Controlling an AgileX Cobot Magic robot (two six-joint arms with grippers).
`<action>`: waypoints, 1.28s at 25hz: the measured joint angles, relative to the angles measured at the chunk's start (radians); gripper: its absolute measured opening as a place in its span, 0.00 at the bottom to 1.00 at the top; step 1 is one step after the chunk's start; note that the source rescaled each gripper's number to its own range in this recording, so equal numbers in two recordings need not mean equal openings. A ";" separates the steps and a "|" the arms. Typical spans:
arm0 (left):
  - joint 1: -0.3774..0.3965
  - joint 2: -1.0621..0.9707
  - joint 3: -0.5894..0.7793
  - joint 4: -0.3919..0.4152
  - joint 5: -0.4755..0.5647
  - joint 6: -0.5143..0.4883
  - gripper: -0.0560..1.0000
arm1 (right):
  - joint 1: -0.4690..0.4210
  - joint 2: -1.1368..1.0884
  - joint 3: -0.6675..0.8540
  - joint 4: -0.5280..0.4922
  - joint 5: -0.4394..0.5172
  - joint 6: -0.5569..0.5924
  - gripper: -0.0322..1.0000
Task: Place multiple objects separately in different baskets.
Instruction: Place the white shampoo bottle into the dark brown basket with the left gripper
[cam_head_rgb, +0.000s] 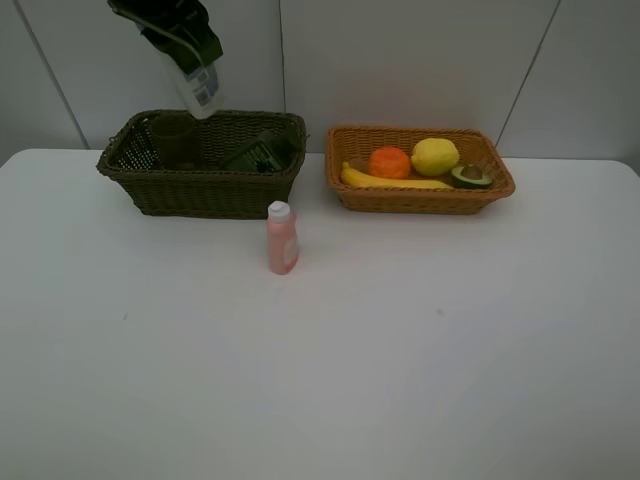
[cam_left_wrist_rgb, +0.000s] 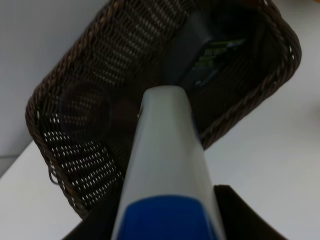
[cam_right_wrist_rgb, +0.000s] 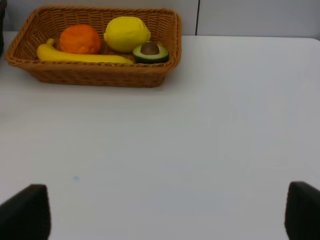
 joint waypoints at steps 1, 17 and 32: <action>0.007 0.010 0.000 0.004 -0.015 0.022 0.50 | 0.000 0.000 0.000 0.000 0.000 0.000 0.98; 0.097 0.248 0.000 0.037 -0.229 0.160 0.50 | 0.000 0.000 0.000 0.001 0.000 0.000 0.98; 0.141 0.345 0.000 0.053 -0.262 0.160 0.50 | 0.000 0.000 0.000 0.001 0.000 0.000 0.98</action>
